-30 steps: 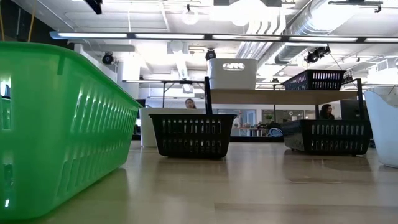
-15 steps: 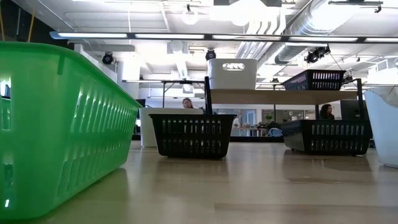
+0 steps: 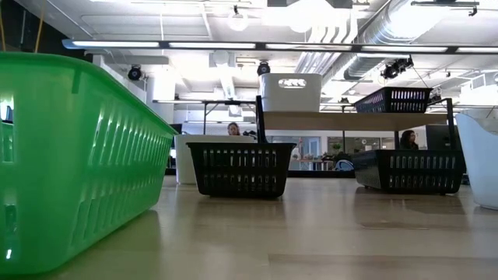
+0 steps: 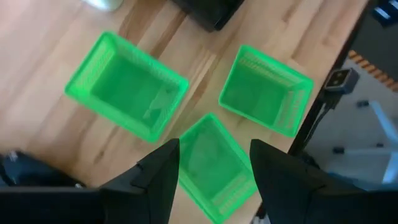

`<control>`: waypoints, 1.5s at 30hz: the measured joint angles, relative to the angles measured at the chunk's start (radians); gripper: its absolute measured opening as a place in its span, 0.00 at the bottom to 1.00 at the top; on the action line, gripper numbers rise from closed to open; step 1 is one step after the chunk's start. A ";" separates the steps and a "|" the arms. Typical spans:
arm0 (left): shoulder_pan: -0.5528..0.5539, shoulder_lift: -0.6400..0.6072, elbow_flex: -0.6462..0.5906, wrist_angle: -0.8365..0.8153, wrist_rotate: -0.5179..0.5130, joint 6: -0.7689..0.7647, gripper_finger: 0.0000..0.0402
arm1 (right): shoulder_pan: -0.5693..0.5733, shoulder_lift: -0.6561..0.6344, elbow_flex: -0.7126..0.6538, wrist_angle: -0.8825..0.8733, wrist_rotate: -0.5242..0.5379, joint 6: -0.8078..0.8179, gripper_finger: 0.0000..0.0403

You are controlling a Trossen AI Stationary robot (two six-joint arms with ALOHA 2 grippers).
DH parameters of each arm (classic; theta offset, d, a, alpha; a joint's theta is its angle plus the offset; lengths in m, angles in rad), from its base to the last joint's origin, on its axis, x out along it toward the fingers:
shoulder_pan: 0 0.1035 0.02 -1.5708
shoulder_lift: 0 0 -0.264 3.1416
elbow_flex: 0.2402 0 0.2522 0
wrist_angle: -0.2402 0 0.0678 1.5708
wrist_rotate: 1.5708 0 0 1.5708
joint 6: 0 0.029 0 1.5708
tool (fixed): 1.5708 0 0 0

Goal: Stack baskets on shelf by color
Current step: Put the bottom left green bin on the shelf

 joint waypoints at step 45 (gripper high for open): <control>-0.146 0.025 -0.803 0.628 0.238 -0.764 0.46 | -0.010 -0.001 0.000 0.002 0.001 0.000 0.19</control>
